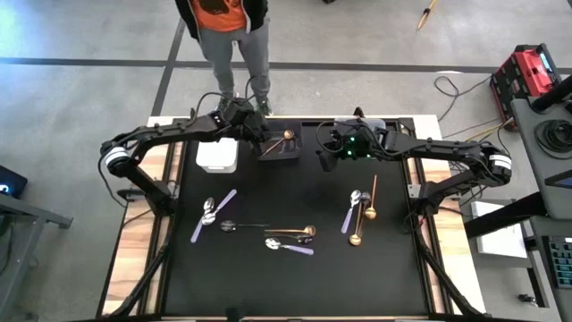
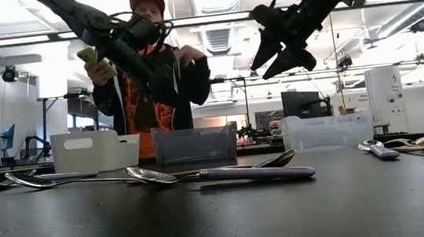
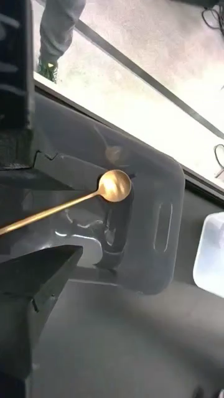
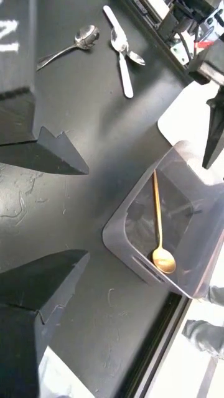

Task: Sort silverware by color (type)
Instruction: Put the purple spoon into the white bin

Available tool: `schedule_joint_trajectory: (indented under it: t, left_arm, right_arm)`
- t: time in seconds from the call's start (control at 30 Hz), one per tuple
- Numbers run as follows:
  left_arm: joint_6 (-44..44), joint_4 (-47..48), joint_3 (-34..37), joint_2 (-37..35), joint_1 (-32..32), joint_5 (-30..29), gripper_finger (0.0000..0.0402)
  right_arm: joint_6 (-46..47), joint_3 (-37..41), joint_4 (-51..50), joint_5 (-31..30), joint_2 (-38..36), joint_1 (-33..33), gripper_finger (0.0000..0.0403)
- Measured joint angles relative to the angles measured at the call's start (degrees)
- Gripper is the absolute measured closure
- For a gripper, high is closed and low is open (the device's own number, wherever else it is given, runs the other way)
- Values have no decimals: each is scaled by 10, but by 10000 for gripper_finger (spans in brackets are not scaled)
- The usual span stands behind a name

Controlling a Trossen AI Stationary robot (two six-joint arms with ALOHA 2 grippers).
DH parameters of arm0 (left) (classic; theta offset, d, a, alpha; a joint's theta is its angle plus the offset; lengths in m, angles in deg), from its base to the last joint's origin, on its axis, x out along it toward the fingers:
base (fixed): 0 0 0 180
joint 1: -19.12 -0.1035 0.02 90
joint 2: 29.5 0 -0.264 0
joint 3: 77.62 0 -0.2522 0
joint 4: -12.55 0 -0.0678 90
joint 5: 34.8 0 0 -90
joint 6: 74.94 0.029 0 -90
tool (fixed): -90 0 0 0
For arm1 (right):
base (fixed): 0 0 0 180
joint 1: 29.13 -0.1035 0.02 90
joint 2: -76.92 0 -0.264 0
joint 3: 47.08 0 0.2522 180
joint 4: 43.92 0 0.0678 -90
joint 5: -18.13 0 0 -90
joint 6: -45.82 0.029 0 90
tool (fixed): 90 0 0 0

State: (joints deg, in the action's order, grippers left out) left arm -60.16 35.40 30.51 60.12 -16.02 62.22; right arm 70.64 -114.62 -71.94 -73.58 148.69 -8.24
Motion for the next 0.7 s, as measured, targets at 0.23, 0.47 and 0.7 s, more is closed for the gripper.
schedule_joint_trajectory:
  t: [0.23,0.47,0.7]
  left_arm:
    - [-14,-1,24,-34,13,0,283]
    - [-27,-27,63,-73,25,1,286]
    - [-61,-76,125,-139,25,0,286]
  right_arm:
    - [0,2,0,0,2,0,204]
    - [0,3,0,0,20,0,204]
    - [0,3,2,0,29,0,204]
